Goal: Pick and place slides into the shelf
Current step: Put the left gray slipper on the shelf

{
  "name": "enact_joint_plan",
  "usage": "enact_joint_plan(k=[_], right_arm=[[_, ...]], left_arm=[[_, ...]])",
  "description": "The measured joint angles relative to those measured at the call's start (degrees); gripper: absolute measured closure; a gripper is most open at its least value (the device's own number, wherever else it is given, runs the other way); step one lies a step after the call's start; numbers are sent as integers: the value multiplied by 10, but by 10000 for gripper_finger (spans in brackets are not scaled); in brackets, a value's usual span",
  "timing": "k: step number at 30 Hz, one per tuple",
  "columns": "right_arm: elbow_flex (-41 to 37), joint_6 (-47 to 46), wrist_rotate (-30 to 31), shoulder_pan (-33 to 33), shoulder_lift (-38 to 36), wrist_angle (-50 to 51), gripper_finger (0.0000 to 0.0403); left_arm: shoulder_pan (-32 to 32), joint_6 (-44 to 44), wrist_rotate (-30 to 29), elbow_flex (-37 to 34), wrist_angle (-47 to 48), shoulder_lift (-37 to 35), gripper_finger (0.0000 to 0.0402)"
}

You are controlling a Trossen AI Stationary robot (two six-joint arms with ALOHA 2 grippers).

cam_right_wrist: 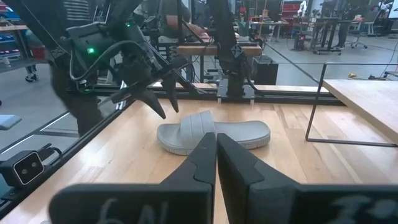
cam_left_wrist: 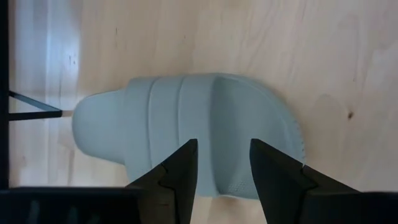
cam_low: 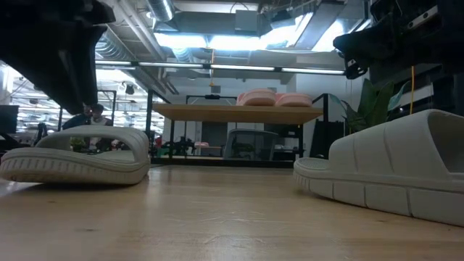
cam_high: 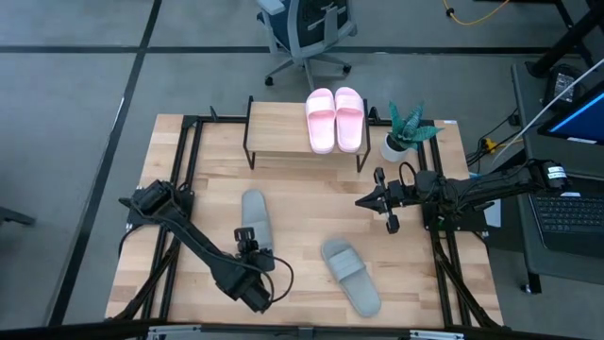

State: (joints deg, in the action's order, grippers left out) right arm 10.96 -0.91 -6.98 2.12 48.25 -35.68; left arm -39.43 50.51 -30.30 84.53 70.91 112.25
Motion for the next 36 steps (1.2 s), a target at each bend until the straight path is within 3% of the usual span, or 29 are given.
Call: enact_joint_plan(k=[36], right_arm=[[0, -1, -1, 0, 0, 0, 386]], left_arm=[[20, -3, -4, -1, -22, 16, 264]])
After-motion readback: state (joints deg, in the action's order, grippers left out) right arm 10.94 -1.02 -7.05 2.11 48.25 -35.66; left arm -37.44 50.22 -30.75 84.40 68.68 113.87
